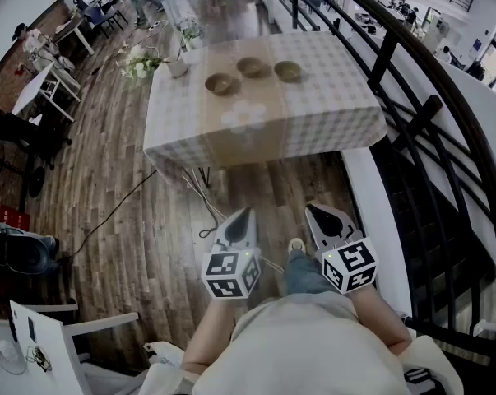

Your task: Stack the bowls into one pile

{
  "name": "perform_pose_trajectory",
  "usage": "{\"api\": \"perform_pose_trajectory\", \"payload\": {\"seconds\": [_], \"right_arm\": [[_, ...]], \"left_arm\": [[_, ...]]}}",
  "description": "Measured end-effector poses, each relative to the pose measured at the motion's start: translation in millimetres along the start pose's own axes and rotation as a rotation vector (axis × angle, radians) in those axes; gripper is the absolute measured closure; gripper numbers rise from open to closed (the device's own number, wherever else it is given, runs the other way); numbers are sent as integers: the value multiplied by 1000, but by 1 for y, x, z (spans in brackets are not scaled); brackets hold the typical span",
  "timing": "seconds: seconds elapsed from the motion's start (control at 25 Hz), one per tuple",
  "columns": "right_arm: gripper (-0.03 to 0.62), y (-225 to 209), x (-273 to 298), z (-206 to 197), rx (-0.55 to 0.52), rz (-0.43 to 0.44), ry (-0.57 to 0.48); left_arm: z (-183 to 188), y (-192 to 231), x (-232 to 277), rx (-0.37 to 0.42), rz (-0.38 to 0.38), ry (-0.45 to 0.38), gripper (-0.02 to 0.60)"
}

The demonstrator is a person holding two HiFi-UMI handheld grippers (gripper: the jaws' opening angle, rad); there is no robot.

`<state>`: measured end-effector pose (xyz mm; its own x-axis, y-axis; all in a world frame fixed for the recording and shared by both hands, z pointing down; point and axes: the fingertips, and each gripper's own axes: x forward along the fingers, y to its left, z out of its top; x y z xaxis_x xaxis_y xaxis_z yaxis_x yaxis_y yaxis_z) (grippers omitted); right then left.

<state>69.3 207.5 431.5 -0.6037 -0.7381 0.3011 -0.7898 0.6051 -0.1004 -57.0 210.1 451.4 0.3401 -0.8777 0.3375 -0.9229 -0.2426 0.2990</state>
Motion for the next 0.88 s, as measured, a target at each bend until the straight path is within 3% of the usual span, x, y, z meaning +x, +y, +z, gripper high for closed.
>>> {"api": "perform_pose_trajectory", "payload": {"seconds": [0.28,0.72,0.88], "right_arm": [[594,14,-35,-18,-19,-8,-19],[594,26,-41,-17,-24,-3,-39],[594,19,-39,-12,20,12,-70]], "left_arm": [[-24,-15,-20,4,-12,3,577],[-20,-14,-40,14,-9,-20,577],[-19,-17,-34,17,-6,-16,577]]}}
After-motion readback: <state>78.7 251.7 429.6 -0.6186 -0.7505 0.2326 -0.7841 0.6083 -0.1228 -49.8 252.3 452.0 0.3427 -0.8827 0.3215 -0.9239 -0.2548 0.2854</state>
